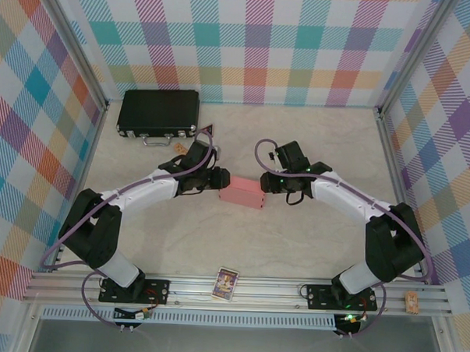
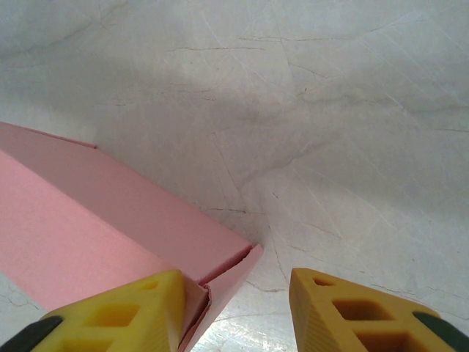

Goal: Fold the paper box

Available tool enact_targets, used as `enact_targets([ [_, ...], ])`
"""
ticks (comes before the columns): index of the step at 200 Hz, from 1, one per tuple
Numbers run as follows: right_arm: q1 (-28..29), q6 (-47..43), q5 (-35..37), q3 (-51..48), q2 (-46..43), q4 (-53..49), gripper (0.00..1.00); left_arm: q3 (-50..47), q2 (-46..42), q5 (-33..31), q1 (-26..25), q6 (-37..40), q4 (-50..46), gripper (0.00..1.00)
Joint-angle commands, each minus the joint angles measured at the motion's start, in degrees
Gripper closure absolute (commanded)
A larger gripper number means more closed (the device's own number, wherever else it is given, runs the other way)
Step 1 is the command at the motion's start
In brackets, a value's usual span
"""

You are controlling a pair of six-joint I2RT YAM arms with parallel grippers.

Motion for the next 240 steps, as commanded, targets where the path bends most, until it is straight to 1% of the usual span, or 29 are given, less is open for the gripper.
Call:
enact_targets([
  [1, 0.69, -0.49, -0.41, -2.54, 0.31, -2.84, 0.57, -3.45, 0.19, -1.69, -0.71, 1.74, -6.23, 0.63],
  [30, 0.69, 0.08, -4.68, -3.48, -1.94, 0.33, 0.57, -5.08, -1.65, -0.60, -0.71, 1.99, -4.54, 0.62],
  [75, 0.71, -1.48, -10.74, -6.09, -4.30, 3.00, 0.58, -9.15, -6.26, -0.37, -0.80, 2.19, -1.88, 0.60],
  [77, 0.73, -1.56, -10.90, -6.24, -4.36, 3.14, 0.58, -9.40, -6.56, -0.29, -0.84, 2.20, -0.31, 0.60],
  [98, 0.73, -1.88, -11.19, -7.44, -5.64, 3.85, 0.57, -11.62, -8.60, 0.10, -0.88, 1.90, 2.56, 0.59],
  [129, 0.73, -2.26, -10.49, -7.25, -6.18, 3.22, 0.57, -13.13, -11.46, 0.33, -0.95, 2.12, 3.84, 0.56],
  [167, -0.31, -2.34, -9.50, -4.58, -6.49, 2.70, 0.55, -13.76, -16.97, -2.31, -0.97, 3.61, 3.22, 0.42],
  [180, -0.90, -2.95, -9.86, -3.25, -6.15, 2.50, 0.55, -14.04, -18.92, -2.18, -0.97, 4.82, 2.72, 0.36],
  [194, -1.66, -3.61, -10.94, -1.84, -5.59, 2.51, 0.55, -14.31, -20.63, -1.32, -1.05, 6.02, 1.60, 0.34],
  [209, -2.37, -4.98, -13.51, 0.01, -4.25, 2.39, 0.53, -14.74, -22.10, 0.59, -1.52, 7.58, -0.14, 0.35],
  [224, -2.52, -6.86, -15.54, 2.72, -1.92, 1.08, 0.52, -15.82, -23.17, 1.86, -2.47, 8.20, -0.85, 0.40],
  [228, -2.52, -7.46, -16.03, 3.40, -1.15, 0.82, 0.51, -16.24, -23.44, 1.89, -2.79, 8.22, -2.62, 0.43],
  [240, -2.52, -8.61, -17.80, 5.36, 1.19, -0.08, 0.50, -17.83, -24.32, 2.25, -3.87, 7.98, -3.12, 0.56],
])
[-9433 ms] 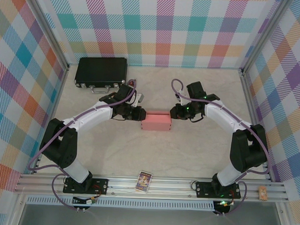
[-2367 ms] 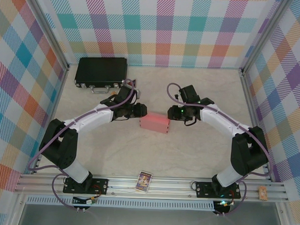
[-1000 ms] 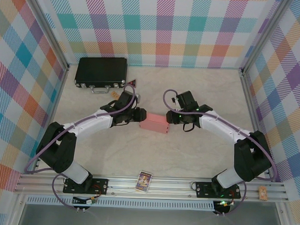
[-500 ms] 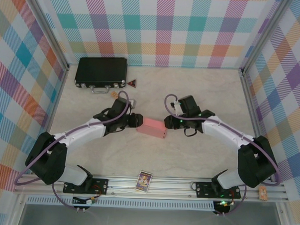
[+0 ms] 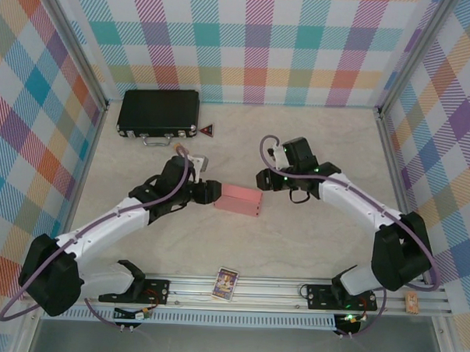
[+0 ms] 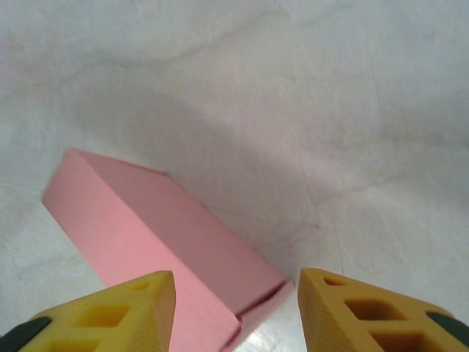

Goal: Fold the paper box

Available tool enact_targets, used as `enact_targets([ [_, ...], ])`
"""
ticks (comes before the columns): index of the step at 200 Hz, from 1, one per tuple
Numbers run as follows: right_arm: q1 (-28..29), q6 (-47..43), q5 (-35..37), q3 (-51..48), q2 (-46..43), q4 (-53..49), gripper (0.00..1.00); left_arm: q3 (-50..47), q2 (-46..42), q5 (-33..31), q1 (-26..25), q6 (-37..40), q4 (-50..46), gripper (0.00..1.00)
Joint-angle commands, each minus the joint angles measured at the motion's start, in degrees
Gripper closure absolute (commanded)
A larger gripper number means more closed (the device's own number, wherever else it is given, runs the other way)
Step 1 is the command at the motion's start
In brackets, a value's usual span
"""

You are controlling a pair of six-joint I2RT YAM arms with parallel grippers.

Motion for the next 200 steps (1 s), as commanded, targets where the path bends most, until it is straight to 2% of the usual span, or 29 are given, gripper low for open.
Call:
enact_targets([
  [1, -0.31, -4.22, -5.14, 4.14, 4.30, -2.28, 0.50, -3.50, -1.75, 2.21, -2.21, 1.50, -4.68, 0.57],
  [13, -0.29, -5.43, -7.19, 6.09, 6.89, -3.19, 0.49, -5.72, -2.33, 3.14, -3.16, 0.67, -3.65, 0.67],
  [29, -0.30, -6.65, -10.04, 8.25, 9.90, -4.02, 0.49, -8.42, -1.90, 5.08, -4.45, -0.32, -0.13, 0.75],
  [60, -0.23, -7.84, -14.02, 10.53, 14.09, -4.09, 0.48, -12.48, 1.74, 4.02, -6.24, -3.49, 8.32, 0.83],
  [111, -0.05, -6.41, -16.18, 11.47, 16.76, -3.18, 0.48, -13.40, 12.93, 0.39, -7.97, -6.98, 22.36, 0.90],
  [150, 0.03, -5.37, -14.98, 10.34, 16.05, -2.47, 0.48, -12.54, 22.61, -2.30, -8.07, -9.54, 34.35, 0.95],
  [200, -0.22, -5.72, -12.19, 8.67, 13.31, -3.44, 0.49, -6.80, 31.13, -5.15, -8.06, -10.00, 39.74, 0.97],
])
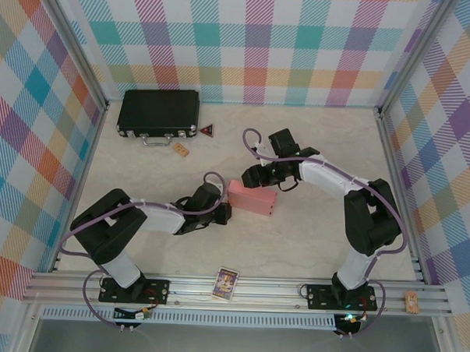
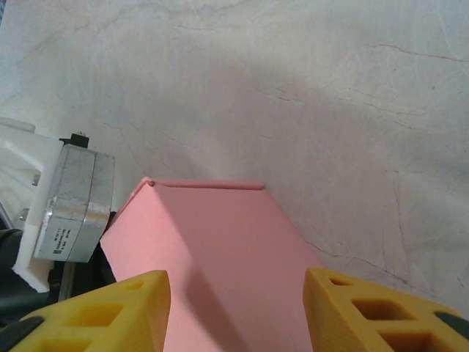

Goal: Fold the paper box

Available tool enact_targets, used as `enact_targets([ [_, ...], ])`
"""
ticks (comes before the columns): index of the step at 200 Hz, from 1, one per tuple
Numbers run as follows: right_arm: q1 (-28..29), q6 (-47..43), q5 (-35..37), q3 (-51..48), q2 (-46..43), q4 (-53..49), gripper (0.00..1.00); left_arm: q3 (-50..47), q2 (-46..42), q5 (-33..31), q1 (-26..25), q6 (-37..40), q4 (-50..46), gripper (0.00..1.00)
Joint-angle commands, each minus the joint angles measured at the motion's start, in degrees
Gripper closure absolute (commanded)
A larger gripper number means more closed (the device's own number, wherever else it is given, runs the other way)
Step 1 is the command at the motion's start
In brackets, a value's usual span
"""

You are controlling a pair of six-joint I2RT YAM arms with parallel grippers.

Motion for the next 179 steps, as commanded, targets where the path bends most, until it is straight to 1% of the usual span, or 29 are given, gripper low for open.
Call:
enact_targets([
  [1, 0.13, -0.41, 1.20, -1.06, -2.81, -0.51, 0.49, 3.57, 4.03, -2.41, -0.28, -1.06, 5.61, 0.97],
  [53, 0.12, -2.08, 3.98, -3.21, -6.00, -2.06, 0.48, 9.41, 10.87, -1.02, 0.25, -1.97, 7.29, 0.96],
  [96, 0.21, -7.31, 5.42, -4.33, -8.02, -3.88, 0.36, 13.04, 12.41, 1.24, 1.44, -1.64, 5.88, 0.96],
  [116, 0.73, -9.81, 8.81, -4.41, -8.11, -5.11, 0.31, 11.67, 9.16, 0.19, 1.72, -1.20, 5.08, 0.94],
  [141, 2.06, -11.93, 13.55, -4.50, -8.04, -5.72, 0.26, 9.06, 3.43, -1.99, 1.81, 0.13, 1.67, 0.88],
  [163, 3.91, -12.94, 18.48, -4.76, -8.29, -5.41, 0.25, 5.63, -2.61, -4.39, 1.84, 0.87, -1.52, 0.86],
  [179, 4.88, -13.17, 21.18, -4.68, -8.14, -5.45, 0.25, 3.78, -7.33, -7.25, 1.91, 1.70, -5.54, 0.84],
])
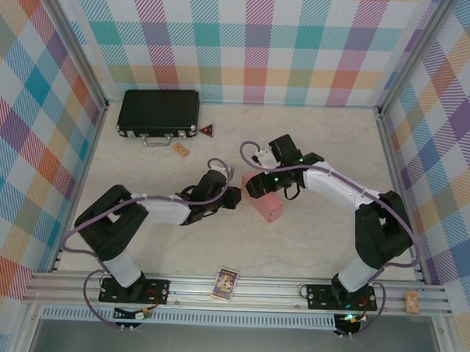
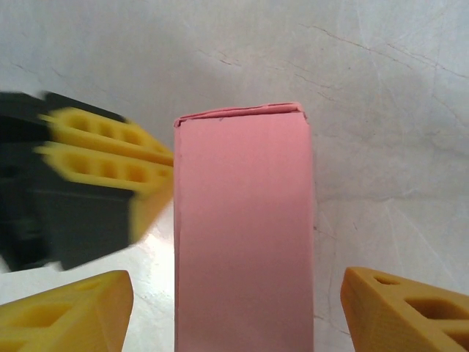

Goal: Fold the paper box

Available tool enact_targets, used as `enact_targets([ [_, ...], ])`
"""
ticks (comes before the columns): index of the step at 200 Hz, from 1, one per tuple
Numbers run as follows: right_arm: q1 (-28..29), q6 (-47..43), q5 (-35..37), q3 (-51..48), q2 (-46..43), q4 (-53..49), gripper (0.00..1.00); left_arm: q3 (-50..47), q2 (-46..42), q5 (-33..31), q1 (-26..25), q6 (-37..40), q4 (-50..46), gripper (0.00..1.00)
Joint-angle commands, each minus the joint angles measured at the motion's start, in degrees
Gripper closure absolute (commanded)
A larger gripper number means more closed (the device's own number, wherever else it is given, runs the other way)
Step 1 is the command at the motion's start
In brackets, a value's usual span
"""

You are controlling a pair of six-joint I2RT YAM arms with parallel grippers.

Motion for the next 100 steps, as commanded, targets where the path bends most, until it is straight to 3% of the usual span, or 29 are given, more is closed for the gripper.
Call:
enact_targets([
  [1, 1.71, -2.46, 6.12, -0.81, -1.28, -1.27, 0.24, -2.80, -6.82, -4.79, 0.81, 2.29, -6.34, 0.84],
  [45, 5.37, -4.99, 15.67, -1.81, -0.32, 0.44, 0.32, -6.08, -20.77, -13.45, 2.27, 3.25, -17.60, 0.80],
  [100, 9.36, -6.20, 27.21, -1.83, 1.25, 2.48, 0.43, -7.28, -29.27, -12.26, 7.95, 4.44, -25.20, 0.79],
])
